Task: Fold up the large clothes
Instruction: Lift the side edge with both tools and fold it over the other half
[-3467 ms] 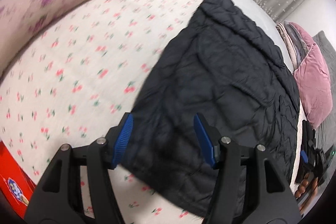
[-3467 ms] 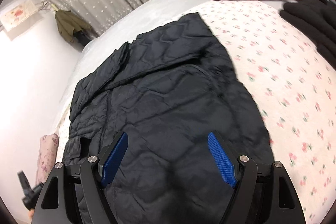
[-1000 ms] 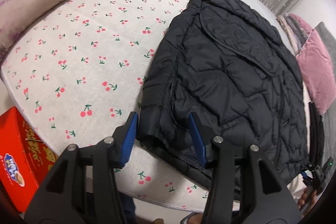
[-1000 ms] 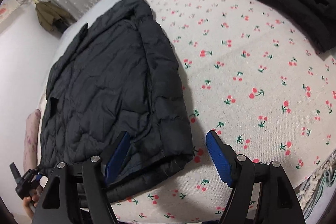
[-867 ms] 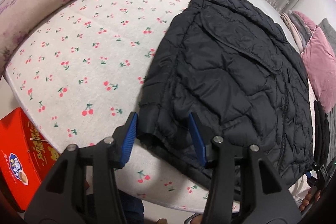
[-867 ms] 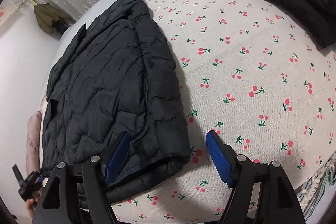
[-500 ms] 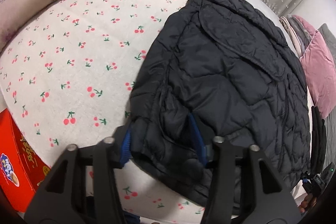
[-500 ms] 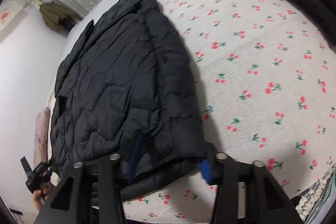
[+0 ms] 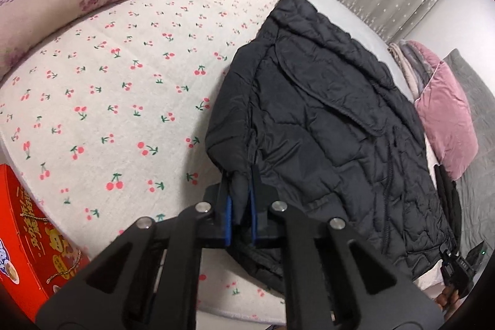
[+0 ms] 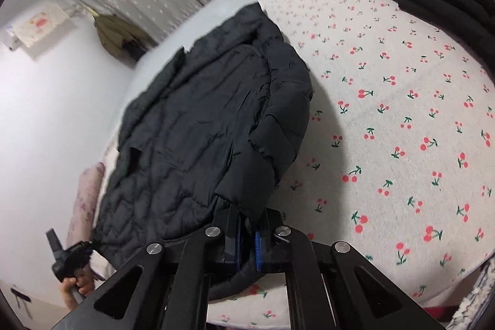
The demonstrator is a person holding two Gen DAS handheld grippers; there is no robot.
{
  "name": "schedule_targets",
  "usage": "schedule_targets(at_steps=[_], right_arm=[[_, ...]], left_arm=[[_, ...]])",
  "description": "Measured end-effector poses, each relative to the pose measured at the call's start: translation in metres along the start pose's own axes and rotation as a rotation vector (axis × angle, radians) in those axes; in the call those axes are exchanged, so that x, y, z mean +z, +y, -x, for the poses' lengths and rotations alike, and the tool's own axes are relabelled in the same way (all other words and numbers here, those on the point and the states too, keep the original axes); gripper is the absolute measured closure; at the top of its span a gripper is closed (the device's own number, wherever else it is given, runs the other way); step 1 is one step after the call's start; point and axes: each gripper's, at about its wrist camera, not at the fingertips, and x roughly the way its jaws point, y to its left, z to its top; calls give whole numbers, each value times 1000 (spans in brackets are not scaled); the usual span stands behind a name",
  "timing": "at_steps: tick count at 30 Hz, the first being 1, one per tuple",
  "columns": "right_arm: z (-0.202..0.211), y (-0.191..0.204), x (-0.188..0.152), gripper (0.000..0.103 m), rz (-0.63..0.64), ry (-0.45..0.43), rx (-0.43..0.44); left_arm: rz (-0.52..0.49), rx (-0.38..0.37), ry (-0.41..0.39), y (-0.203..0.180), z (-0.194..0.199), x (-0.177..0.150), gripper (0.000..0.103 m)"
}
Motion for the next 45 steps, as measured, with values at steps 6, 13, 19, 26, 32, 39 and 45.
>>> schedule_targets(at_steps=[6, 13, 19, 26, 32, 39, 45], right_arm=[[43, -11, -21, 99, -43, -78, 152], [108, -7, -31, 100, -42, -175, 283], [154, 17, -25, 100, 25, -260, 338], [137, 33, 10, 100, 42, -287, 340], [109, 46, 66, 100, 15, -313, 353], [27, 46, 155, 79, -67, -346, 172], [-32, -10, 194, 70, -236, -286, 43]], left_arm=[[-23, -44, -59, 0, 46, -15, 93], [17, -163, -109, 13, 114, -26, 94], [12, -236, -173, 1, 156, -30, 94], [52, -231, -205, -8, 148, -9, 94], [93, -232, -224, -44, 121, 53, 93], [211, -256, -120, -57, 9, 138, 45], [300, -177, -25, -33, -45, 162, 41]])
